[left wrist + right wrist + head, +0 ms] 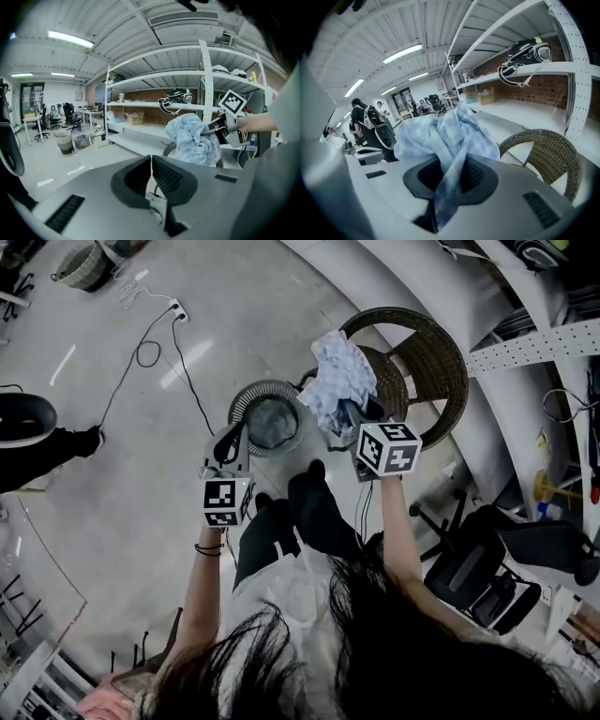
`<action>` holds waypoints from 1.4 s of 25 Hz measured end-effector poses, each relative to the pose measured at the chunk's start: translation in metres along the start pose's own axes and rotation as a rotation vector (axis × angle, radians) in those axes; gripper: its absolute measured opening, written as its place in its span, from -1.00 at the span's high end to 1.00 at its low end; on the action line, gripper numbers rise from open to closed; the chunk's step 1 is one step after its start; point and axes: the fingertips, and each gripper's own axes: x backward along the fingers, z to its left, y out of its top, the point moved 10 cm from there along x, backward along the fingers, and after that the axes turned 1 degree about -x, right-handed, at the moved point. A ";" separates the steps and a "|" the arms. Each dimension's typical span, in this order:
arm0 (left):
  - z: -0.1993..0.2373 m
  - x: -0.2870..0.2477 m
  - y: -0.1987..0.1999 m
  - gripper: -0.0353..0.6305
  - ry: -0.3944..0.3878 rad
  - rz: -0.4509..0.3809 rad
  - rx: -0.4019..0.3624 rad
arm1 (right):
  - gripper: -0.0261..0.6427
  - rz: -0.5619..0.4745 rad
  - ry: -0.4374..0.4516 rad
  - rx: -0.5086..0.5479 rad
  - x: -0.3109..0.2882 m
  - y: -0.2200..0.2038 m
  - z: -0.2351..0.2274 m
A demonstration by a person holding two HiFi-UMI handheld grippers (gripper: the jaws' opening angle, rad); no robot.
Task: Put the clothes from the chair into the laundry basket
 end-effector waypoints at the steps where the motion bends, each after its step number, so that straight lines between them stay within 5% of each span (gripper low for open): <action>1: 0.004 0.008 -0.001 0.83 0.012 -0.003 0.006 | 0.69 -0.011 0.010 0.006 0.003 0.006 0.008; 17: 0.064 0.090 -0.016 0.83 0.154 -0.055 0.074 | 0.69 -0.140 0.226 0.079 0.007 0.057 0.144; 27: 0.069 0.104 -0.038 0.83 0.183 -0.016 0.095 | 0.70 0.110 0.277 0.146 -0.055 -0.020 0.172; 35: 0.072 0.089 -0.057 0.83 0.174 0.033 0.112 | 0.69 0.214 0.267 0.179 -0.103 -0.054 0.172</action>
